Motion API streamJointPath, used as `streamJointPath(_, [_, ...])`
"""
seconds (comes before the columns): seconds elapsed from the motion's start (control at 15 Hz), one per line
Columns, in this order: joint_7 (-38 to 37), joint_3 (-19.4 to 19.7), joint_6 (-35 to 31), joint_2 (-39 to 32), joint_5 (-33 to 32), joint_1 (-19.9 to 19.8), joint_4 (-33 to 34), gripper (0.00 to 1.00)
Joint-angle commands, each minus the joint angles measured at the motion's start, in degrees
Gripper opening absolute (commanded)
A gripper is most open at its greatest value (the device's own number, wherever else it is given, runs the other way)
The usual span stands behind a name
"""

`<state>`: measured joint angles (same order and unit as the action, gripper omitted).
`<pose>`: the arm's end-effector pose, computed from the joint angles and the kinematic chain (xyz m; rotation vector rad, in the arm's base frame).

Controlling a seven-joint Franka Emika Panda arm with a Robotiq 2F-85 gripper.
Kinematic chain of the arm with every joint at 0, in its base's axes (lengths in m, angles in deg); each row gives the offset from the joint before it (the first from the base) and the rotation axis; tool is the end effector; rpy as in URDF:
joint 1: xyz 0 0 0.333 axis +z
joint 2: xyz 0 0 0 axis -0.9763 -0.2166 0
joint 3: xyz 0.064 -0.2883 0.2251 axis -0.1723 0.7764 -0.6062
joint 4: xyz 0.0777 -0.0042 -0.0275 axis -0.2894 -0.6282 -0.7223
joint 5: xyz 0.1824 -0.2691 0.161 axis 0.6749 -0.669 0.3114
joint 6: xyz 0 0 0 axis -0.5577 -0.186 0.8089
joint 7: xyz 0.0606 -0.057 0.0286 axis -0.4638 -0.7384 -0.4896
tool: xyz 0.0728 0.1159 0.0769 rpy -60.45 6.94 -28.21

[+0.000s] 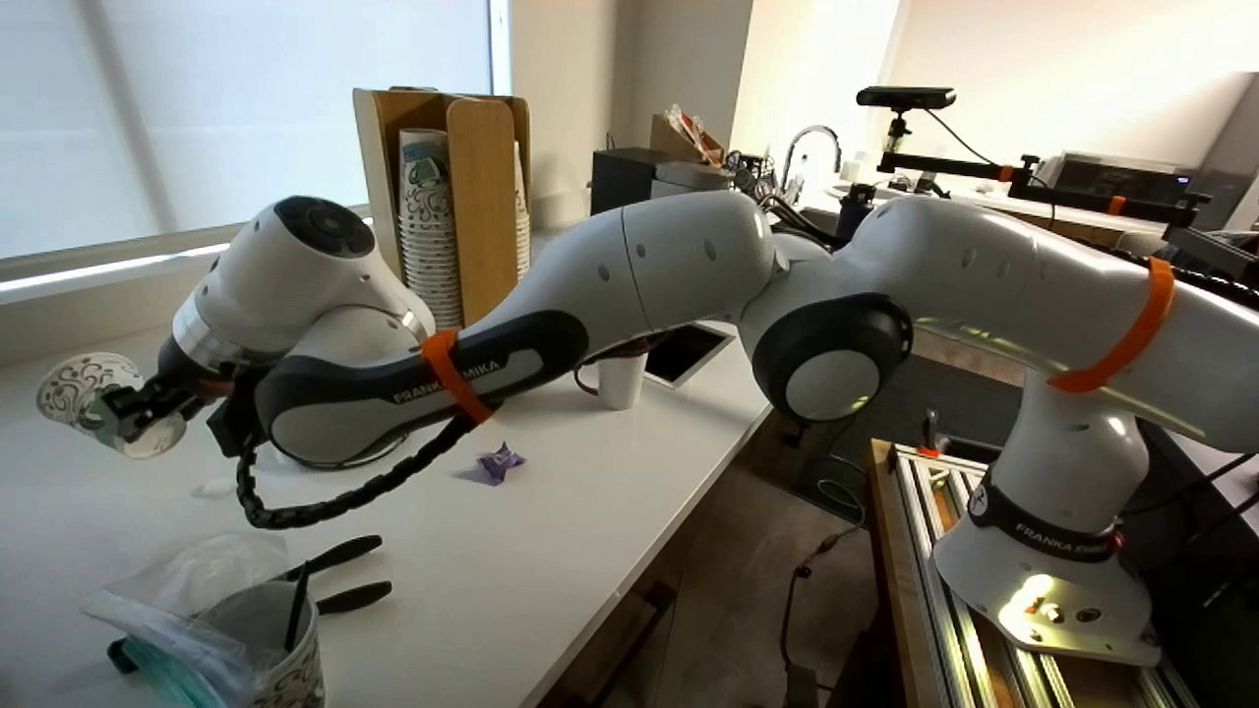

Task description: Put the coffee cup onto the stand

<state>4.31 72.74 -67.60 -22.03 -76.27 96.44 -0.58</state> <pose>0.8769 0.2601 0.2667 -2.7680 0.0601 -1.1920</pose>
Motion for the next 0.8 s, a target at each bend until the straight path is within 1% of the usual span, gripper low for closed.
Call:
streamJointPath(0.0, [7.3, -10.3, -1.2, 6.9, 5.3, -3.3, -7.3, 0.27])
streamJointPath(0.07, [9.6, -13.8, -2.0, 8.1, 7.0, -4.7, -8.4, 0.27])
streamJointPath(0.2, [10.5, -18.5, -5.8, 10.0, 9.7, -6.9, -10.2, 0.27])
streamJointPath(0.4, [9.1, -23.1, -16.1, 13.0, 12.3, -9.4, -14.8, 0.27])
streamJointPath(0.47, [9.5, -25.2, -19.5, 14.3, 13.2, -10.6, -17.0, 0.27])
streamJointPath(0.53, [10.8, -28.1, -21.4, 15.9, 13.8, -12.1, -20.0, 0.27])
streamJointPath(0.6, [11.8, -31.3, -22.4, 17.4, 14.1, -13.9, -22.6, 0.27])
streamJointPath(0.67, [15.5, -38.1, -23.7, 18.1, 14.8, -16.9, -24.7, 0.27])
streamJointPath(0.73, [16.1, -41.7, -25.2, 18.9, 14.3, -19.1, -26.9, 0.27])
